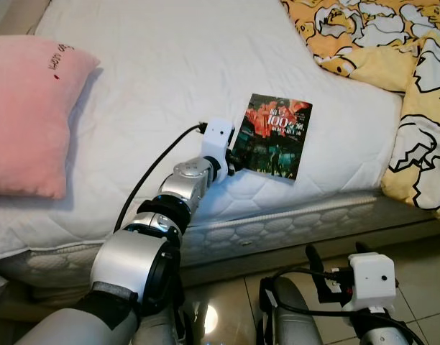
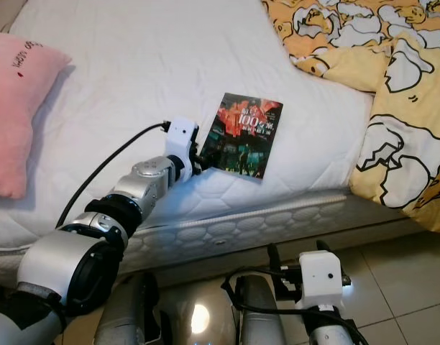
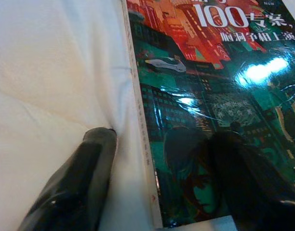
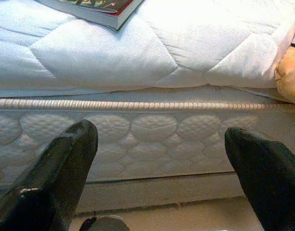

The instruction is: Clean up the room

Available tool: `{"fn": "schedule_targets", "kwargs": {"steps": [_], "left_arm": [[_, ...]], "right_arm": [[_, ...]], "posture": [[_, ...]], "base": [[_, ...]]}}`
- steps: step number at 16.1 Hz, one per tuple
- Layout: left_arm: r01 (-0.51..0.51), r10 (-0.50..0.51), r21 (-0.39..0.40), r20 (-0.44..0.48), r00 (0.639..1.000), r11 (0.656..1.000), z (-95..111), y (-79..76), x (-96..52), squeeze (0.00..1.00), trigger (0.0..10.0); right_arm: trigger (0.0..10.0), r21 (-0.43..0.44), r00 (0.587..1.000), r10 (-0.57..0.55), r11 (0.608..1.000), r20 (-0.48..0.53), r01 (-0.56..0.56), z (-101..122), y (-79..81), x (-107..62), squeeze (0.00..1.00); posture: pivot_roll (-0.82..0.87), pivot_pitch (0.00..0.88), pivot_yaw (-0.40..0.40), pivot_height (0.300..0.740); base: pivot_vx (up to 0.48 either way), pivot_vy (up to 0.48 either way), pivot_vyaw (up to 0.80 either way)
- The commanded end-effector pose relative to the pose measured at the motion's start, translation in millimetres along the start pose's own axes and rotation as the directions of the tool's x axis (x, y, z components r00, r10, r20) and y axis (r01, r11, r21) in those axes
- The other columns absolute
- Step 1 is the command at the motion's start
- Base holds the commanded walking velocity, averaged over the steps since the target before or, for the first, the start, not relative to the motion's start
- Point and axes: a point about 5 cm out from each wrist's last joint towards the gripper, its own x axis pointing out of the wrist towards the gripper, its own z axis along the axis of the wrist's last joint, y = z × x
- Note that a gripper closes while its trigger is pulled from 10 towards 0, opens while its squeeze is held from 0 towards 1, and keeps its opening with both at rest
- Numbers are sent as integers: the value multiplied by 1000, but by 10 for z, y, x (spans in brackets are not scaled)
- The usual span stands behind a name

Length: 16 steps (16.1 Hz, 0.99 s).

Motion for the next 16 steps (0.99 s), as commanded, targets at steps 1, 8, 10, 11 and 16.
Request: {"fn": "schedule_targets", "kwargs": {"steps": [1, 8, 10, 11, 16], "left_arm": [[54, -64, -57, -195, 979, 997, -473, -165, -13, 0, 0], [99, -118, -99, -210, 971, 990, -574, -248, -20, 0, 0], [98, -135, -190, -194, 972, 977, -585, -245, -28, 0, 0], [90, -137, -250, -177, 975, 964, -574, -237, -29, 0, 0], [139, -178, -366, -75, 981, 920, -431, -218, -18, 0, 0]], "right_arm": [[10000, -6, 999, 6, 1000, -38, -7, -63, 5, -24, 0], [10000, -1, 999, 8, 1000, -45, -8, -80, 27, -5, 0], [10000, -1, 999, 11, 1000, -43, -11, -86, 32, 19, 0], [10000, -1, 999, 13, 1000, -42, -13, -86, 34, 29, 0], [10000, -5, 999, 20, 1000, -28, -20, -75, 31, 96, 0]], "posture": [[-263, 170, -3, 617], [-252, 175, 6, 617], [-246, 162, 7, 617], [-243, 159, 6, 617], [-233, 136, 6, 617]], "base": [[0, 0, 0], [0, 0, 0], [0, 0, 0], [0, 0, 0], [0, 0, 0]]}}
